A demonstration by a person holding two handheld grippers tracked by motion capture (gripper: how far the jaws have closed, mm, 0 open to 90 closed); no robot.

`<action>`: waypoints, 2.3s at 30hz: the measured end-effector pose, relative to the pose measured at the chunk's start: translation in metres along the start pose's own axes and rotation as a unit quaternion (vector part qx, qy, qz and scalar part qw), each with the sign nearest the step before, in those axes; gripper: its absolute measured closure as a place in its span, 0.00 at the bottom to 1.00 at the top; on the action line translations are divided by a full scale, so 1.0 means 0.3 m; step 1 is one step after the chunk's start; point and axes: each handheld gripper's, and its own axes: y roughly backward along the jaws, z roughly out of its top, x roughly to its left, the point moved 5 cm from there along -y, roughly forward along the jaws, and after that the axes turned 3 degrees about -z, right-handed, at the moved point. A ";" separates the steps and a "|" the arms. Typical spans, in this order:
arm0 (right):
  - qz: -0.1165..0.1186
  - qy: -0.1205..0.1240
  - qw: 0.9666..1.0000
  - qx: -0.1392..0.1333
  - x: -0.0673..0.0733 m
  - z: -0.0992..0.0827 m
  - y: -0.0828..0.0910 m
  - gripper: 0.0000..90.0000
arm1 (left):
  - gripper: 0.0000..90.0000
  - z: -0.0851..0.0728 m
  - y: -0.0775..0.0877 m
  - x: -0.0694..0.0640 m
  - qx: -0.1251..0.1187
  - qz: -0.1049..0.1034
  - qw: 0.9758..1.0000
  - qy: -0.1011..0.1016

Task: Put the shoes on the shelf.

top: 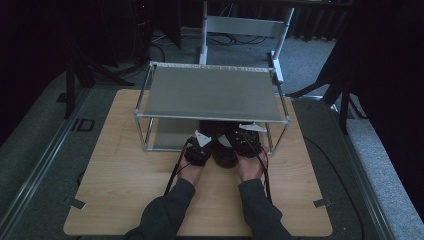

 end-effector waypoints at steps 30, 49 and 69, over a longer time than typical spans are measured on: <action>-0.031 -0.028 0.998 -0.052 0.030 0.032 -0.050 0.89 | 1.00 0.052 -0.086 0.062 -0.019 0.023 0.999 0.009; -0.030 -0.004 0.996 -0.084 0.046 0.037 -0.072 0.84 | 1.00 0.049 -0.099 0.082 -0.009 0.037 0.999 0.000; -0.017 0.000 0.983 -0.180 0.038 0.048 -0.024 0.51 | 0.95 0.041 -0.119 0.107 0.011 0.036 0.999 -0.009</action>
